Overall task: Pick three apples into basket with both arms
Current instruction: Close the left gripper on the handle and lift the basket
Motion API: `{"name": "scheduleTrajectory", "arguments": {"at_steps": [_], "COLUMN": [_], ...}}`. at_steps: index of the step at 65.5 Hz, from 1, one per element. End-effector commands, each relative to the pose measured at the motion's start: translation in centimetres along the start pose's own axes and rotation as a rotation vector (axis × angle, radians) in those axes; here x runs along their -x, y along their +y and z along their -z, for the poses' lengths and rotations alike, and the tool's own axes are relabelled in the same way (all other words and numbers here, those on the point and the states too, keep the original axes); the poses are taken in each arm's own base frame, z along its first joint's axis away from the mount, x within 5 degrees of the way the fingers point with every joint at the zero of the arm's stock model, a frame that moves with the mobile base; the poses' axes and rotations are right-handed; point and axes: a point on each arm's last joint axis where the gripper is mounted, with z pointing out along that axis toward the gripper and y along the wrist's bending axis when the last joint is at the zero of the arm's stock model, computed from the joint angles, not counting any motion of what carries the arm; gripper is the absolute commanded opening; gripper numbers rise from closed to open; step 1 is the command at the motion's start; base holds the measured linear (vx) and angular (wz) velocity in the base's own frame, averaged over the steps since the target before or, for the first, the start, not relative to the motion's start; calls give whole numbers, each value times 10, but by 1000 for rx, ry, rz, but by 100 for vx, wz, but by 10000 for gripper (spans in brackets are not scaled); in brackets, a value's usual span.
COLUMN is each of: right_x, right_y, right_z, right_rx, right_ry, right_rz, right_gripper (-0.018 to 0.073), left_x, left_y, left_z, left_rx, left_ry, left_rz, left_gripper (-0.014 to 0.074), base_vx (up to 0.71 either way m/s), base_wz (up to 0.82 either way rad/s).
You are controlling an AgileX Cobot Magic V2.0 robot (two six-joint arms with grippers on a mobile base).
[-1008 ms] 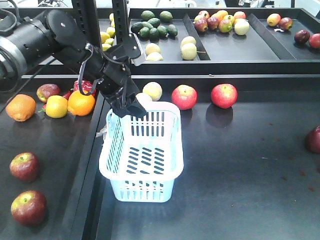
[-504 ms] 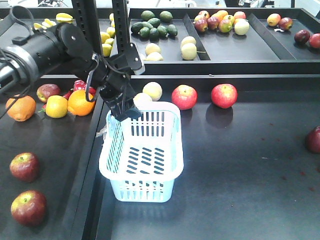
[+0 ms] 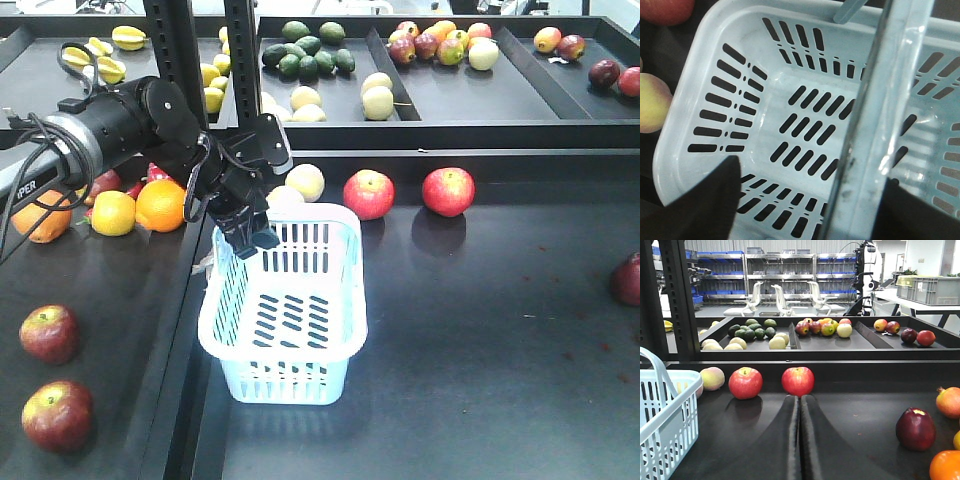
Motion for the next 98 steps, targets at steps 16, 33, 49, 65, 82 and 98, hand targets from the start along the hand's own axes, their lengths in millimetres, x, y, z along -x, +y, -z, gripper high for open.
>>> {"name": "scheduleTrajectory", "arguments": {"at_steps": [16,33,49,65,82,98], "right_x": [2,2,2,2,2,2], "right_y": [0,0,0,0,0,0], "right_z": [0,0,0,0,0,0], "right_rx": [-2,-2,-2,-2,-2,-2], "right_ry": [-69,-69,-69,-69,-69,-69], "right_rz": [15,15,15,15,15,15], "right_gripper": [-5,-5,-5,-5,-5,-5], "left_x": [21,37,54,63,63,51], "left_y": [-2,-21,-49,-71,-97,-133], "left_z": [36,69,130,191,248,286], "left_rx": [55,-71,-175,-147,-103,-99], "left_ry": [-85,-185,-260,-334,-399,-448], "left_rz": [-3,163,355,606,831,875], "left_gripper": [-10,-8,-8,-8,-8,-8], "base_vx": [0,0,0,0,0,0], "base_wz": [0,0,0,0,0,0]}}
